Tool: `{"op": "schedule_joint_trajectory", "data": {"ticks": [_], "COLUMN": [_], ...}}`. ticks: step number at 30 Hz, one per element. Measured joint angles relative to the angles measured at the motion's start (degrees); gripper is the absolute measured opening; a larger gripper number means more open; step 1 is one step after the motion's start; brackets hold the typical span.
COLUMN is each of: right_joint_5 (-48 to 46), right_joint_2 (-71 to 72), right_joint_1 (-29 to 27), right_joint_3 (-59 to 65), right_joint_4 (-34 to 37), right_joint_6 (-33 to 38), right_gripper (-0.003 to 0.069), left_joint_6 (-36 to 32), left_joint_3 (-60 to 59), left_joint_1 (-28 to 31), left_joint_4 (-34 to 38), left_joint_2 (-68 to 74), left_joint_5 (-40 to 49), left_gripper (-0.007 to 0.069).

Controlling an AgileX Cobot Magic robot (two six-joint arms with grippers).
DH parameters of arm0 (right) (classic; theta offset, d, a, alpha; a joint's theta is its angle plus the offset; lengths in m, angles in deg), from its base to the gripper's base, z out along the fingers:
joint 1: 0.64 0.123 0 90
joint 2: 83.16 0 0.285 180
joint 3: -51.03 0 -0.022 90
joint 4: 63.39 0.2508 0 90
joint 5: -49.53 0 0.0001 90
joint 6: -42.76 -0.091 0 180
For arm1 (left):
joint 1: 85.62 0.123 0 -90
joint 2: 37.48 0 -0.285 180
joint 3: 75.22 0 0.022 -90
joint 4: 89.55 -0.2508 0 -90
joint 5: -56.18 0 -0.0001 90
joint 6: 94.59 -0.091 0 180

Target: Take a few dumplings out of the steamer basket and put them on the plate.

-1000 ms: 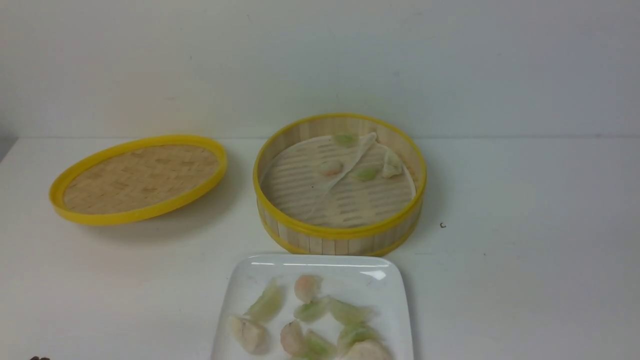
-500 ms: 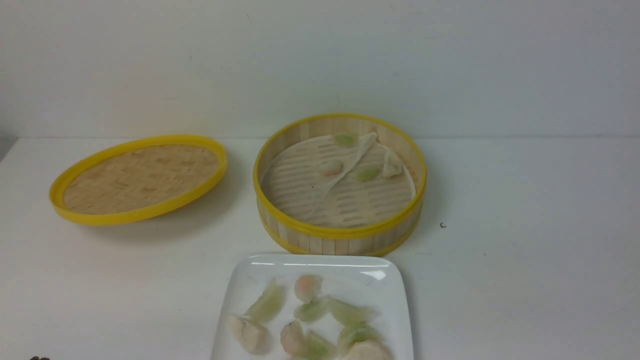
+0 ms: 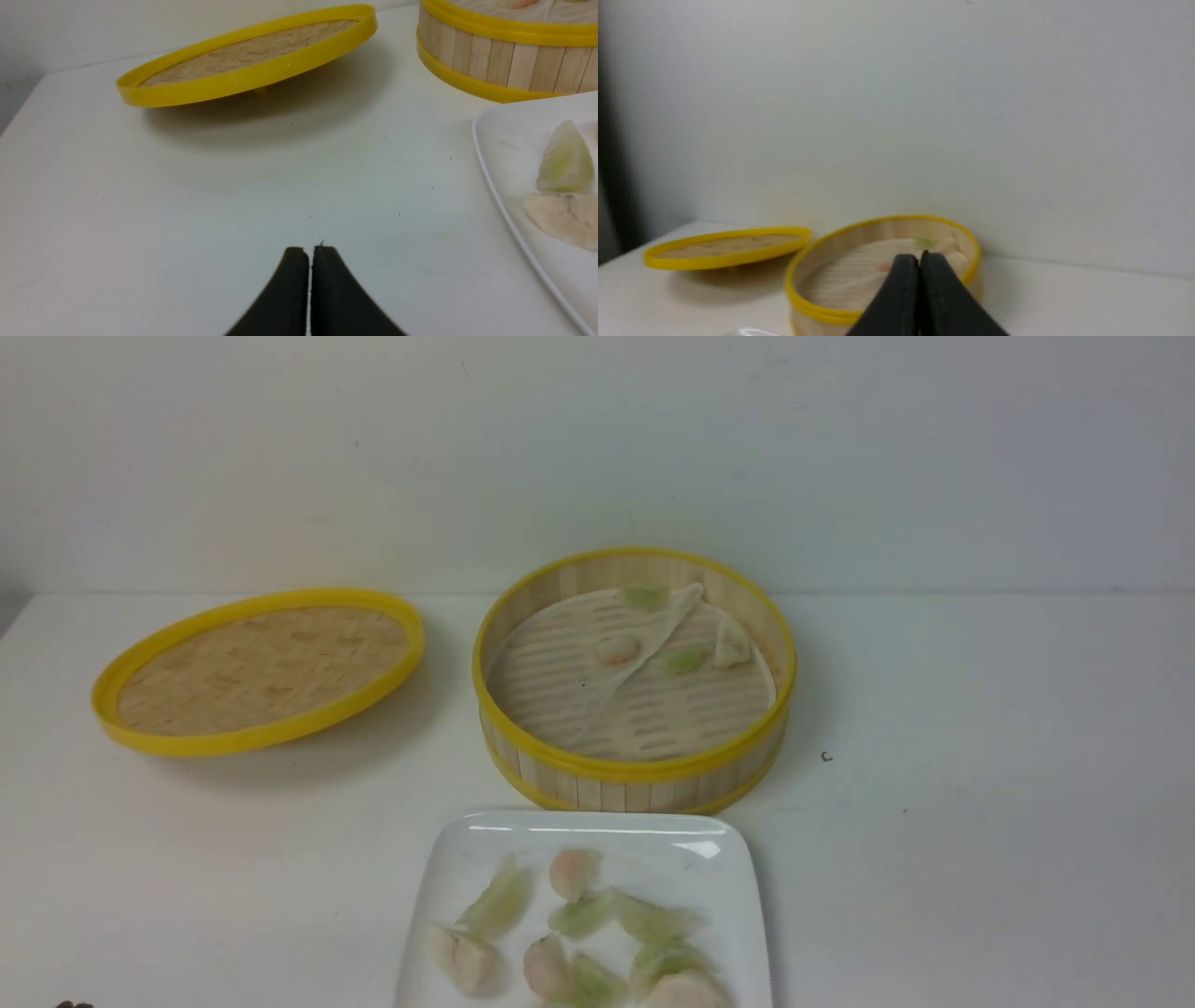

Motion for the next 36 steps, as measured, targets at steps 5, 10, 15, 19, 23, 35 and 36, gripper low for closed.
{"op": "schedule_joint_trajectory", "data": {"ticks": [5,10,15,19,23,35,36], "right_joint_5": [0.0,-0.1,0.4,0.5,0.6,0.6,0.6], "right_joint_2": [0.0,0.0,-0.1,-0.1,-0.1,-0.1,-0.1], "right_joint_1": [-11.0,-16.2,-17.9,-17.9,-17.9,-17.9,-17.9], "right_joint_3": [8.0,14.4,15.4,15.4,15.4,15.4,15.4], "right_joint_4": [-2.1,-4.6,-6.0,-6.0,-6.0,-6.1,-6.1], "right_joint_6": [0.1,0.2,0.3,0.3,0.3,0.3,0.3], "right_gripper": [-0.0014,-0.0015,-0.0015,-0.0015,-0.0015,-0.0015,-0.0015], "left_joint_6": [0.0,0.0,0.0,0.0,0.0,0.0,0.0], "left_joint_3": [0.0,0.0,0.0,-0.1,-0.1,-0.1,-0.1], "left_joint_1": [0.0,0.0,0.0,0.0,0.0,0.0,0.0], "left_joint_4": [0.0,0.0,0.0,0.0,0.0,0.0,0.0], "left_joint_2": [0.0,0.0,0.0,0.0,0.0,0.0,0.0], "left_joint_5": [0.0,0.0,-0.1,-0.1,-0.1,-0.1,-0.1], "left_gripper": [-0.0006,-0.0006,-0.0006,-0.0006,-0.0006,-0.0006,-0.0006]}}
